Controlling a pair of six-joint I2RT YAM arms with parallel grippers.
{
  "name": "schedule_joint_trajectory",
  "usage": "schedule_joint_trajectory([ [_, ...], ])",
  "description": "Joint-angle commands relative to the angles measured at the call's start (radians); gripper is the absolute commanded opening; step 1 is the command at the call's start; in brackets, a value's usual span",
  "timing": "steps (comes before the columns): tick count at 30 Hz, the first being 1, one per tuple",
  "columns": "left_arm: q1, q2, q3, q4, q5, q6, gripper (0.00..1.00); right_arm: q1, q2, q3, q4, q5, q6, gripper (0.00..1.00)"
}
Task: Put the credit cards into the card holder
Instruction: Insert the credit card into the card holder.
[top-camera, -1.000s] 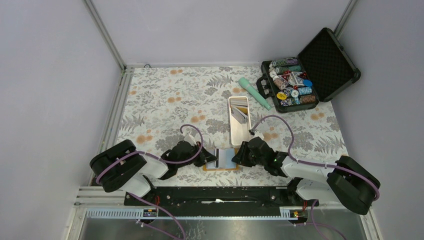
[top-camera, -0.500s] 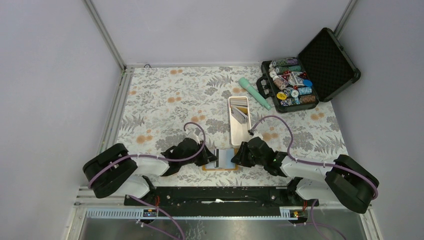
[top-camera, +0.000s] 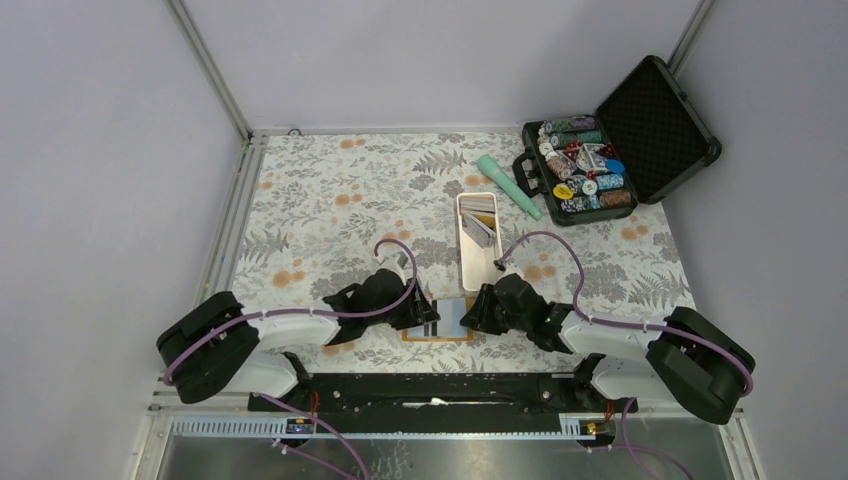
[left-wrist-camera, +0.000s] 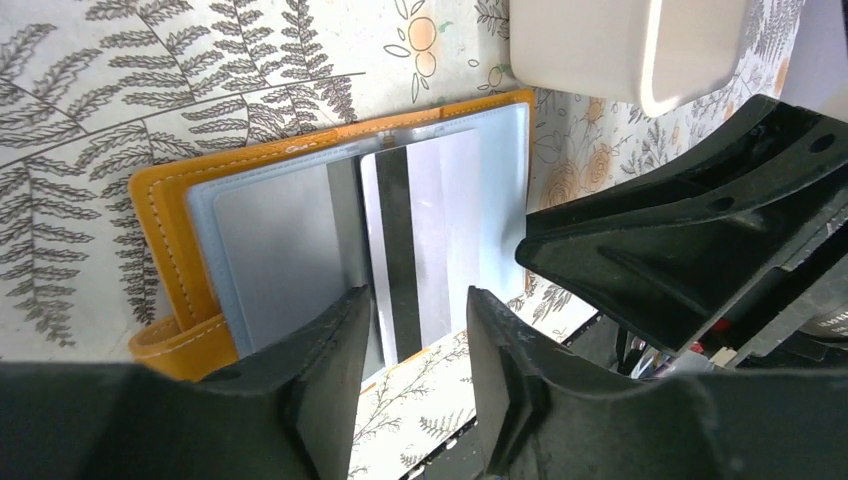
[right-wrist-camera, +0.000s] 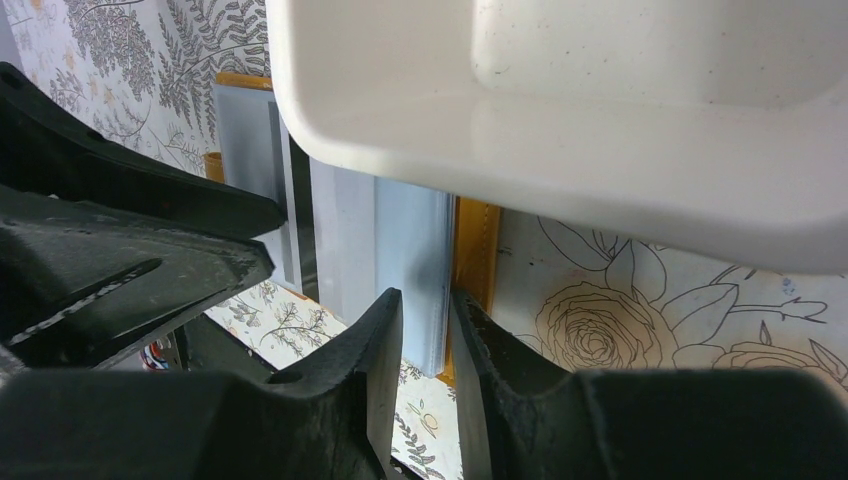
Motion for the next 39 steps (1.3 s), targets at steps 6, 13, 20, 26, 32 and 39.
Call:
schedule_joint_trajectory([
  [6,-0.003,-0.118,0.081,-0.213,-0.103,0.085,0.56,0.000,0.005,0.004,-0.038,-0.002,-0.009,0.31],
  [13,-0.004,-0.130,0.071,-0.160,-0.075,0.024,0.60,-0.001,0.006,0.006,-0.038,-0.002,-0.010,0.31],
  [20,-0.006,-0.086,0.060,-0.084,-0.011,-0.020,0.62,0.000,0.008,0.006,-0.038,-0.002,-0.010,0.31],
  [26,-0.029,-0.032,0.092,-0.120,-0.018,-0.035,0.64,-0.001,0.008,0.007,-0.036,-0.002,-0.012,0.31],
  [32,-0.051,0.008,0.101,-0.110,-0.024,-0.057,0.65,0.000,0.010,0.011,-0.036,-0.004,-0.015,0.31],
  [39,-0.067,0.029,0.096,-0.116,-0.055,-0.078,0.65,-0.001,0.005,0.008,-0.035,-0.004,-0.013,0.31],
])
